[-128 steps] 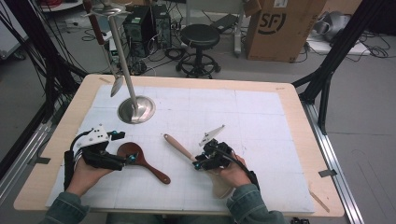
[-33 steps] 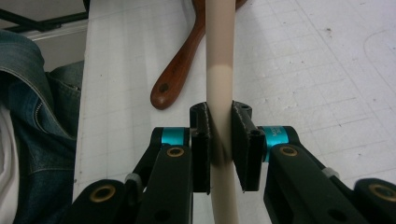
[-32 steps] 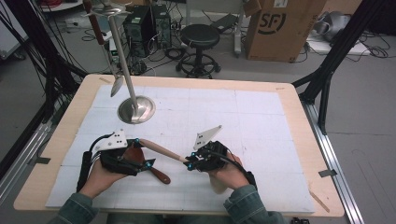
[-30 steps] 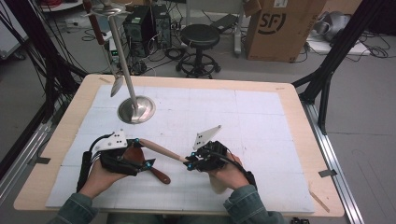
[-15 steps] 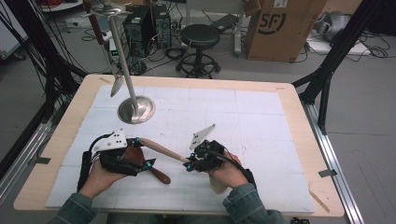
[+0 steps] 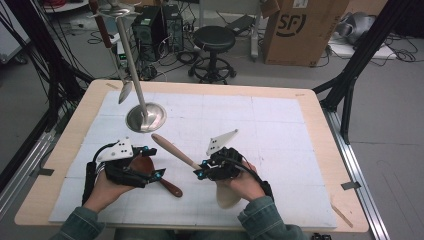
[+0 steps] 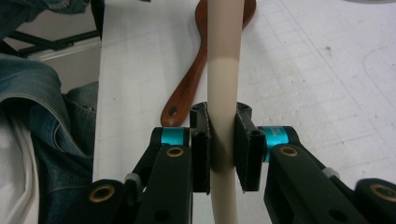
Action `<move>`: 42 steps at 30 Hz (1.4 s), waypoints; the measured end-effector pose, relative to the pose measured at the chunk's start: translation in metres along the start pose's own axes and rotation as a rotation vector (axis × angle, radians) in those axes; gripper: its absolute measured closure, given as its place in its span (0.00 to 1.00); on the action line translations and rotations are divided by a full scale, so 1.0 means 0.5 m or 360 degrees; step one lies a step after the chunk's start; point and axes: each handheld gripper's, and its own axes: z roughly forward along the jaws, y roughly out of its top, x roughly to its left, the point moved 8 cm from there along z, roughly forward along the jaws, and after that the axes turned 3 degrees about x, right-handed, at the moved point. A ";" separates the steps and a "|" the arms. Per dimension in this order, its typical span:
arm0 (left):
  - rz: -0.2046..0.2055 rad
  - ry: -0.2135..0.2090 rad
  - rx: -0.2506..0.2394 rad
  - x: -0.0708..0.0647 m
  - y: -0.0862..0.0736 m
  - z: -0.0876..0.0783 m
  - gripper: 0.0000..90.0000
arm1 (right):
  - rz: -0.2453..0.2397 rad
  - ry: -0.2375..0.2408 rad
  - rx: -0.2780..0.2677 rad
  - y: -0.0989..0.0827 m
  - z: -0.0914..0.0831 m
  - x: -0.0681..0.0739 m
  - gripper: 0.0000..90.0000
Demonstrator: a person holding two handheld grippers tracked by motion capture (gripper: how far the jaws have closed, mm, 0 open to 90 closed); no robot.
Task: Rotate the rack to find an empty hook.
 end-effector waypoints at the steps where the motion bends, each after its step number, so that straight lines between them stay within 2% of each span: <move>1: -0.0007 -0.0002 -0.0007 -0.001 0.001 0.000 0.27 | 0.0001 0.0001 -0.0013 0.002 0.000 0.001 0.88; 9: -0.0068 -0.0020 -0.0071 -0.001 0.016 -0.006 0.28 | 0.0024 0.0017 -0.0099 0.018 0.005 0.005 0.88; 23: -0.0131 0.0100 -0.0161 0.014 0.049 -0.015 0.29 | 0.0014 0.0013 -0.0222 0.053 0.027 0.006 0.88; 35: -0.0124 0.0076 -0.0196 0.002 0.078 -0.005 0.32 | 0.0028 0.0043 -0.0292 0.077 0.045 0.009 0.88; 42: -0.0134 0.0055 -0.0195 -0.002 0.086 0.002 0.43 | 0.0023 0.0069 -0.0321 0.089 0.051 0.017 0.88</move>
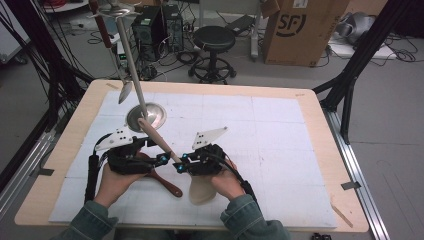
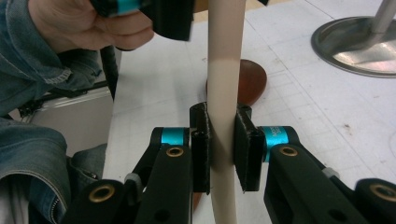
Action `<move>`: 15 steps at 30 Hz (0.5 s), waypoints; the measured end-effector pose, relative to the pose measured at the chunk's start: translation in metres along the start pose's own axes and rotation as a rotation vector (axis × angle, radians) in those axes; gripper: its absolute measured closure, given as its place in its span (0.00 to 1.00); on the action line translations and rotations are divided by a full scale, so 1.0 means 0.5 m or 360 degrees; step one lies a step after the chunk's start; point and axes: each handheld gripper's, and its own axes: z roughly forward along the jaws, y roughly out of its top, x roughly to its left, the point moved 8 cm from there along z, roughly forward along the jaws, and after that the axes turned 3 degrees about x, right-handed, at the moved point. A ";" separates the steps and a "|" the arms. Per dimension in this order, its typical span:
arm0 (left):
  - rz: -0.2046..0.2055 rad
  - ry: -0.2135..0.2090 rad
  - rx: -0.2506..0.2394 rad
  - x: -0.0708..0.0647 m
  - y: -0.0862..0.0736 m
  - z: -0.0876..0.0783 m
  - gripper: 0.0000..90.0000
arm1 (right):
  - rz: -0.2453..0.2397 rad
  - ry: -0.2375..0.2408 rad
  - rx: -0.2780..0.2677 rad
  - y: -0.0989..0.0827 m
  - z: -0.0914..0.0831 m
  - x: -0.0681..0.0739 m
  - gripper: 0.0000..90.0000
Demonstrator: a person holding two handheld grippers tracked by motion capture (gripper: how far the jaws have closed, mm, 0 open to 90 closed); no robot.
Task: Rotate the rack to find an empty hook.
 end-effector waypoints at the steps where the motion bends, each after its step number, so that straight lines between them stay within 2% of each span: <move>1: -0.0003 -0.0003 0.0003 0.000 0.000 0.001 0.45 | -0.0003 0.0002 -0.0005 0.001 0.001 0.000 0.88; 5: -0.0005 -0.0012 0.0000 -0.001 -0.001 0.002 0.51 | 0.0003 0.0000 -0.0018 0.004 0.002 0.002 0.88; 15: -0.0048 -0.0098 -0.0052 -0.004 0.009 -0.004 0.72 | -0.0016 0.0000 -0.0019 0.010 0.011 0.007 0.88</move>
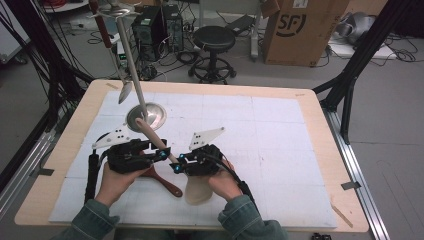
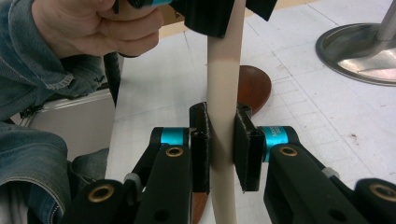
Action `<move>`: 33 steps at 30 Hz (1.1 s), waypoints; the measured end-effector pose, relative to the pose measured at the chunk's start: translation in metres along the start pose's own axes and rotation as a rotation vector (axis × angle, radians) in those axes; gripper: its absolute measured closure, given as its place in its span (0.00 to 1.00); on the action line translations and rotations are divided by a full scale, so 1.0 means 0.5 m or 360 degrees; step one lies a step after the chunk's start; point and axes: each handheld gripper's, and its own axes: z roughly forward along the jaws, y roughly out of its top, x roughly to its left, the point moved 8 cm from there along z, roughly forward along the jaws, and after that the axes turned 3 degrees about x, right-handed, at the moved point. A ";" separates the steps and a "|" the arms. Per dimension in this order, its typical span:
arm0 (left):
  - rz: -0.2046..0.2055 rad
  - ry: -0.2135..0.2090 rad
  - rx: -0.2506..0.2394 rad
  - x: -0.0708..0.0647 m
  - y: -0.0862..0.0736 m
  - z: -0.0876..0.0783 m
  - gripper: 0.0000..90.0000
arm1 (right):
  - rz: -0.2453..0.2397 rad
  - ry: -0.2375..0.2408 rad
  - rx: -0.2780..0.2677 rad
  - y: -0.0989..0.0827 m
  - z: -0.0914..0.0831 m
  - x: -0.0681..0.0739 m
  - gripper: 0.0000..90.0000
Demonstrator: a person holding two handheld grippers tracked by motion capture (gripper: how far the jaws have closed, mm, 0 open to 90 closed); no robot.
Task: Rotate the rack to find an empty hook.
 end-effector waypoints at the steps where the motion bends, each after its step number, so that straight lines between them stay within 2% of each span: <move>1: -0.0011 -0.0002 0.0001 -0.001 0.001 0.000 0.72 | 0.0000 0.0005 0.0006 0.000 0.000 0.002 0.87; 4: -0.0010 -0.0030 -0.0006 -0.006 0.007 -0.001 0.75 | 0.0000 0.0012 -0.0004 0.001 0.001 0.004 0.87; 11: -0.0023 -0.0140 -0.0036 -0.023 0.028 -0.002 0.82 | -0.0016 0.0009 -0.0067 0.010 -0.010 0.005 0.85; 15: 0.0008 -0.0172 -0.0031 -0.033 0.039 0.000 0.84 | -0.0017 0.0017 -0.0086 0.011 -0.019 0.007 0.83; 19: 0.0010 -0.0169 -0.0056 -0.032 0.055 -0.004 0.85 | -0.0022 -0.0005 -0.0098 0.008 -0.033 0.003 0.76; 24: 0.0030 -0.0131 -0.0064 -0.022 0.074 -0.012 0.85 | 0.0013 -0.0051 -0.0164 0.007 -0.063 -0.009 0.65; 29: 0.0012 -0.0100 -0.0079 -0.007 0.082 -0.019 0.85 | 0.0058 -0.0117 -0.0155 -0.006 -0.087 -0.022 0.58; 33: 0.0004 -0.0085 -0.0089 0.002 0.087 -0.024 0.85 | 0.0061 -0.0153 -0.0142 -0.014 -0.100 -0.030 0.54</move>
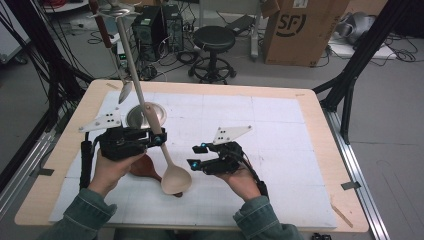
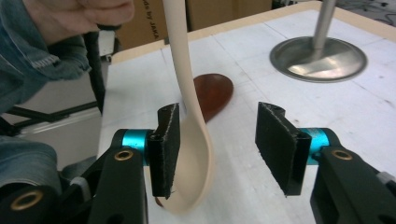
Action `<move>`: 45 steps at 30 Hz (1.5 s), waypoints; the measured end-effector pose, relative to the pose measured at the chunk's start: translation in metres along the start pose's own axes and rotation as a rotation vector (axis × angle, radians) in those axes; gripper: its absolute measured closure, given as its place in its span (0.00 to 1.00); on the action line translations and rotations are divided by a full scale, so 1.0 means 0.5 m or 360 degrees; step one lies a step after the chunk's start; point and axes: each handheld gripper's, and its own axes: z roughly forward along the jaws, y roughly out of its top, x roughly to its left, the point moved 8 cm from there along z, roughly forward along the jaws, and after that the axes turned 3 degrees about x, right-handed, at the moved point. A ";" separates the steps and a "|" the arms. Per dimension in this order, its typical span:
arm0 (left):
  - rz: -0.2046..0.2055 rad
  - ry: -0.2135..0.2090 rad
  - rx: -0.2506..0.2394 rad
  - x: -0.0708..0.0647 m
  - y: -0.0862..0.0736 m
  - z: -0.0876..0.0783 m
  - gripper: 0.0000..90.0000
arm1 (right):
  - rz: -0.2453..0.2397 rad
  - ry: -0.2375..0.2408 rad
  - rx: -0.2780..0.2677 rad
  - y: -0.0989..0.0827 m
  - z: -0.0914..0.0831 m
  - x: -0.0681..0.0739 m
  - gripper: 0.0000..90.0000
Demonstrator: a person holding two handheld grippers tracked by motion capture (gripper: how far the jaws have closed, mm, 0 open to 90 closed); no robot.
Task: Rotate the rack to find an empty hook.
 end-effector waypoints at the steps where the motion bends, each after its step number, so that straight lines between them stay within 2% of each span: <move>1: -0.0005 0.0006 -0.0004 0.002 0.002 -0.001 0.85 | 0.0005 -0.0010 0.0007 -0.002 -0.004 -0.001 0.53; 7: 0.0006 0.0022 -0.0010 0.012 0.015 -0.010 0.85 | 0.0030 -0.0066 -0.0014 -0.009 -0.022 -0.018 0.49; 11: 0.0011 0.0034 -0.0011 0.018 0.023 -0.013 0.85 | 0.0038 -0.0100 0.0004 -0.020 -0.029 -0.026 0.47; 16: 0.0008 0.0048 -0.0014 0.027 0.030 -0.017 0.85 | 0.0056 -0.0119 0.0001 -0.030 -0.042 -0.034 0.45; 31: 0.0026 0.0078 0.0000 0.043 0.047 -0.026 0.85 | 0.0134 -0.0250 -0.0025 -0.056 -0.082 -0.068 0.33; 45: 0.0022 0.0102 -0.0019 0.060 0.061 -0.044 0.85 | 0.0197 -0.0302 -0.0016 -0.082 -0.105 -0.082 0.26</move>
